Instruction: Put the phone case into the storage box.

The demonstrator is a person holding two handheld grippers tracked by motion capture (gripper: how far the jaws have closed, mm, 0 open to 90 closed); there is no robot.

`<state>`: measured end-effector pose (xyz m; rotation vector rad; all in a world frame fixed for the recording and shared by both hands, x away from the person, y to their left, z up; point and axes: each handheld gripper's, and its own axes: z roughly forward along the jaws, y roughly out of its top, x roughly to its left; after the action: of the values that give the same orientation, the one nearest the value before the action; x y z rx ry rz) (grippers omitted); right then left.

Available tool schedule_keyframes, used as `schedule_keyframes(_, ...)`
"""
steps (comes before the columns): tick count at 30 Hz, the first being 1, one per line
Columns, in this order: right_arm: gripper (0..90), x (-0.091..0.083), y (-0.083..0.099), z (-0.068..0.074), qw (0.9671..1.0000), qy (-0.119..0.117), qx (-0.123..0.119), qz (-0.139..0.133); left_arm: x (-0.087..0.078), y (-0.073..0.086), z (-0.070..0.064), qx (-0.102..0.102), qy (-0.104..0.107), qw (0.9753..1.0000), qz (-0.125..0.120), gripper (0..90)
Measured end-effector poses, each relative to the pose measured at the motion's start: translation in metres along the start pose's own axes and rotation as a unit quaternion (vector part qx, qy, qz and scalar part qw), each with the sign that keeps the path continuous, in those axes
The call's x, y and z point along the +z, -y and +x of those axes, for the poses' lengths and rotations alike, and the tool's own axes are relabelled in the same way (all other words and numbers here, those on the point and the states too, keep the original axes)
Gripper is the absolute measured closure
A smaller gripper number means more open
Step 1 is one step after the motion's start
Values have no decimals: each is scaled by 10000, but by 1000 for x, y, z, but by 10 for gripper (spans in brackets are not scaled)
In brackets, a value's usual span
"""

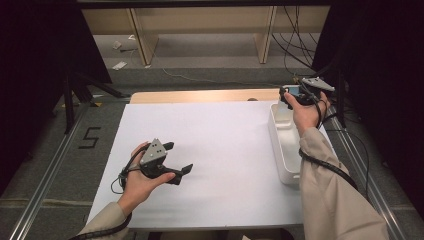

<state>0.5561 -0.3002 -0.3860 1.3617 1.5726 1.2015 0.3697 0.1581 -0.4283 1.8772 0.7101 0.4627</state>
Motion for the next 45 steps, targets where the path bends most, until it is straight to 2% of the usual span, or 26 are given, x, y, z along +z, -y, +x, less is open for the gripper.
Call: schedule_keyframes(45, 182, 15, 8, 4, 9998, 67, -93, 189, 0, 0, 0, -8, 16, 10000, 2, 20)
